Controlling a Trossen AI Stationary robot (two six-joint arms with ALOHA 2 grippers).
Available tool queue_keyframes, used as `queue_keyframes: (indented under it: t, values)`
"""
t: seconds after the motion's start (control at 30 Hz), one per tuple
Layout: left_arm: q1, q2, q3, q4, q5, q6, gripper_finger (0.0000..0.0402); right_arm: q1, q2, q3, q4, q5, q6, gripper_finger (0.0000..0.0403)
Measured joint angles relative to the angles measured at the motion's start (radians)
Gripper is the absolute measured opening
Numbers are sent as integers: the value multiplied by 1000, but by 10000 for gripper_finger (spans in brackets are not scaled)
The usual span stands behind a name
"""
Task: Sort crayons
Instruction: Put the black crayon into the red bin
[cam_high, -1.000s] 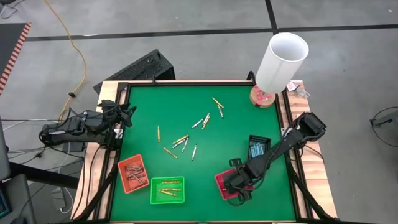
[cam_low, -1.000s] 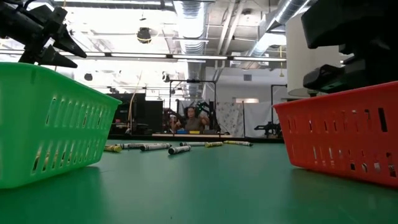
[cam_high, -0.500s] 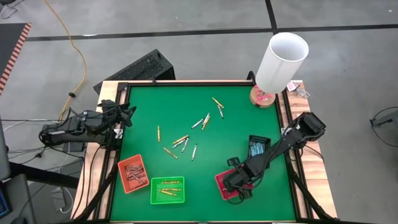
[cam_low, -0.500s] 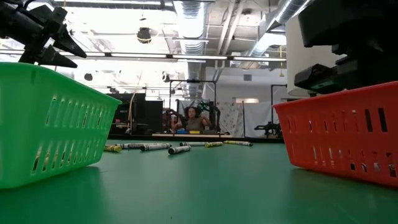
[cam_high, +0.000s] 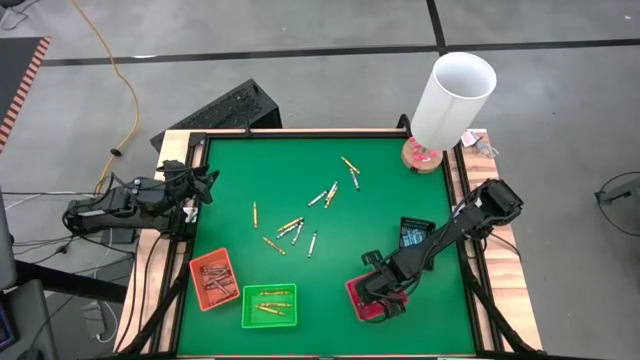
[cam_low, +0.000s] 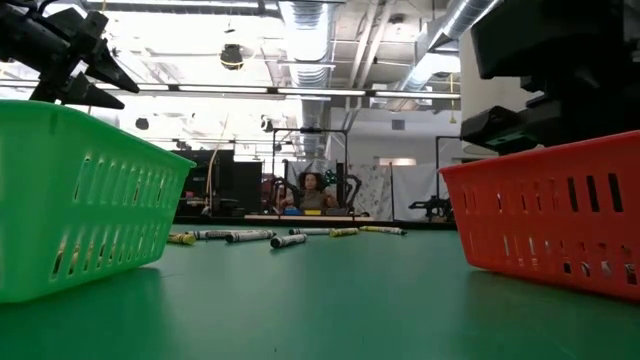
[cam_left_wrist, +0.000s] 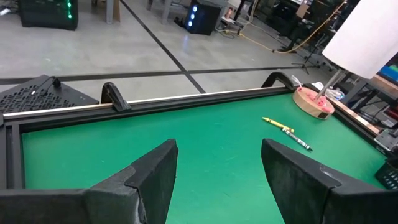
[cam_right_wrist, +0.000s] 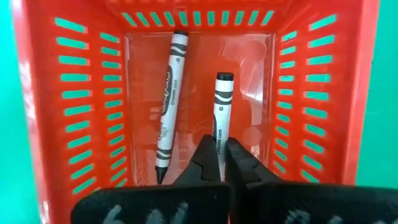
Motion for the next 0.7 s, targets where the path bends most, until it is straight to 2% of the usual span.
queue_keyframes:
  t: [0.43,0.7]
  values:
    - [0,0,0,0,0,0,223,-3,46,6,-1,-26,-27,0]
    - [0,0,0,1,-2,0,223,-3,46,5,0,-26,16,26]
